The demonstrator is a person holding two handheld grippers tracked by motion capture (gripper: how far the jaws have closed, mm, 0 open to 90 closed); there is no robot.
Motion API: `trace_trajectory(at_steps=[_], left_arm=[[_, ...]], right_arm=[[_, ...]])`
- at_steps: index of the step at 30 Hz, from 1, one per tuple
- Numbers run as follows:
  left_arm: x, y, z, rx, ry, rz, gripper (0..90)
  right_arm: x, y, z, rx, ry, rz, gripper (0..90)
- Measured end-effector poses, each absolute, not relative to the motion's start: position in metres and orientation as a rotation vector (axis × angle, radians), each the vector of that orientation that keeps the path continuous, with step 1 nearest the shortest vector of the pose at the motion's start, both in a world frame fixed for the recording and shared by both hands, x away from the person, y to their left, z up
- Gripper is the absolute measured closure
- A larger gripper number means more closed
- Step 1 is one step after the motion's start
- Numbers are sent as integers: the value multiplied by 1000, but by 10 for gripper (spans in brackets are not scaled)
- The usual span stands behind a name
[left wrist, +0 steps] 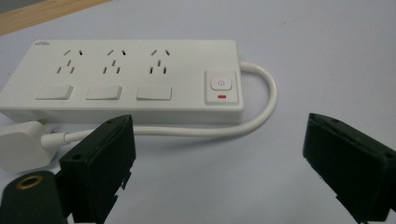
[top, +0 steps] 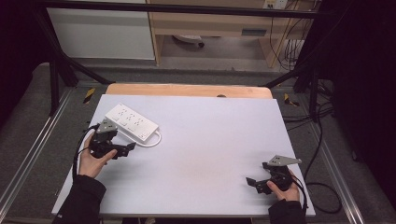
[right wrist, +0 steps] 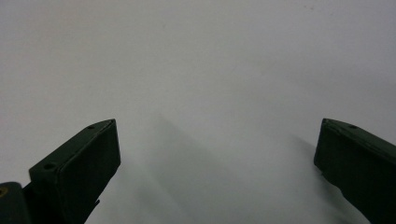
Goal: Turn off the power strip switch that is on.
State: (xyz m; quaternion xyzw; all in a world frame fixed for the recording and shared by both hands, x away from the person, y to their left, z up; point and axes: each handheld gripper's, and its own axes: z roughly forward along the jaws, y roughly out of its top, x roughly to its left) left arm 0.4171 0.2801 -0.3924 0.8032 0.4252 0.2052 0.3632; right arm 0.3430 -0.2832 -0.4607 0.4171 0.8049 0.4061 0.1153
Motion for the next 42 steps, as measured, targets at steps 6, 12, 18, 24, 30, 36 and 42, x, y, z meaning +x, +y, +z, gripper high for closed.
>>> trace_trajectory(at_steps=[6,12,18,24,30,36,42], left_arm=[[422,278,-392,2063,1114,549,127],[429,279,-396,2055,1144,545,186],[433,279,-398,2051,1154,544,244],[436,279,-399,2046,1163,554,309],[440,279,-401,2043,1171,553,376],[443,279,-402,2036,1178,555,446],[447,276,-403,2038,1177,574,516]], right_arm=[[343,-283,-461,1222,2359,1192,10],[343,-283,-461,1222,2361,1188,10],[343,-283,-461,1223,2361,1187,10],[343,-283,-461,1223,2359,1189,10],[343,-283,-461,1224,2358,1188,10],[343,-283,-461,1222,2359,1186,10],[343,-283,-461,1222,2358,1187,10]])
